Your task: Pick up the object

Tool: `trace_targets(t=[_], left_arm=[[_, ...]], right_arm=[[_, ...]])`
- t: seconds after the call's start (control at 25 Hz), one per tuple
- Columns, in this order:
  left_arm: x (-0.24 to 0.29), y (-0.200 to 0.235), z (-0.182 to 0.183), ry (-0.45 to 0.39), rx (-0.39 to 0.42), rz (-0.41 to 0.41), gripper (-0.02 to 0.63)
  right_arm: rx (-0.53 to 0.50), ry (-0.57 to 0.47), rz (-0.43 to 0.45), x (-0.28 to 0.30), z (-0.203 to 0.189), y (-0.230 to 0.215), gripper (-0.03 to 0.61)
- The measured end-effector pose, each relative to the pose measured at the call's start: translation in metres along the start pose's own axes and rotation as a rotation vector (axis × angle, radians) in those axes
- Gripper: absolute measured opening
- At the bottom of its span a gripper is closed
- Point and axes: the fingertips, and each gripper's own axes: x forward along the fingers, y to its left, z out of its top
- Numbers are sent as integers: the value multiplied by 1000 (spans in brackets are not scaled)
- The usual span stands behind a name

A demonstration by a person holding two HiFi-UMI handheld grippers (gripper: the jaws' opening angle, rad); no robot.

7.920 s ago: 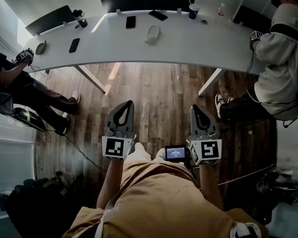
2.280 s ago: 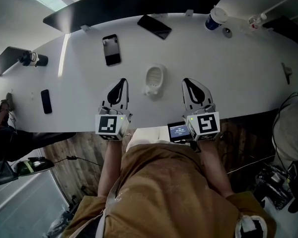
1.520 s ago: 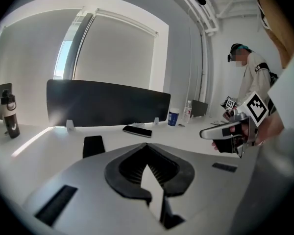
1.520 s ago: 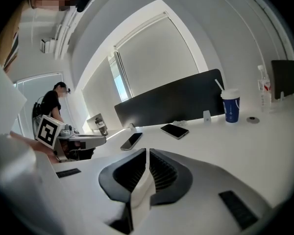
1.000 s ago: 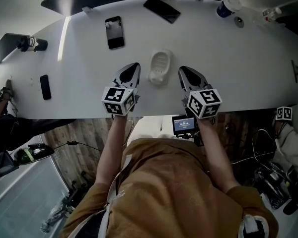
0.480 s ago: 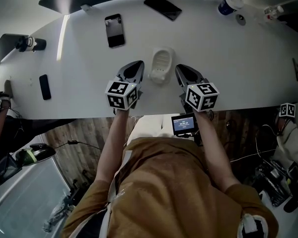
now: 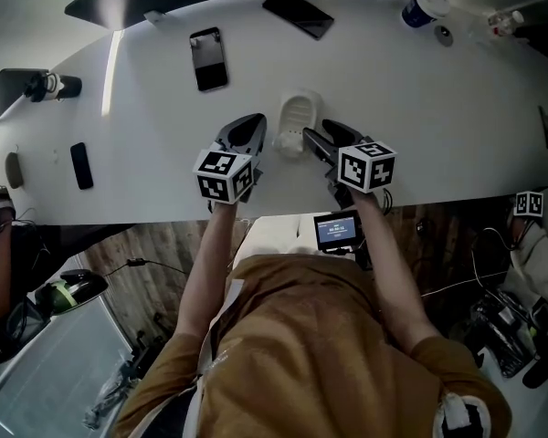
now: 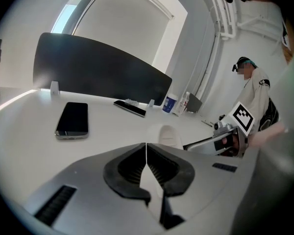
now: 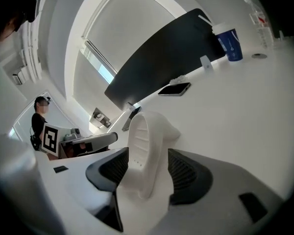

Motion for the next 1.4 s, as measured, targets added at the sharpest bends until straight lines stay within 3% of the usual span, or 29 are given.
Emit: trace_targets(t=[0.52,0.96,1.28,1.4], left_arm=[[11,5,9,-11,12,-20,5],[21,7,1,25,5,-52,5],[31,-3,-3,49,-11,-117,5],[35,-2,-7,73,14,-100,5]], right_arm=[[30,101,49,24,1,-4,242],[54,157,56,34,4,-5,241],[76,165,65,34,5,-5,241],[65,171,62,34,5,-4,241]])
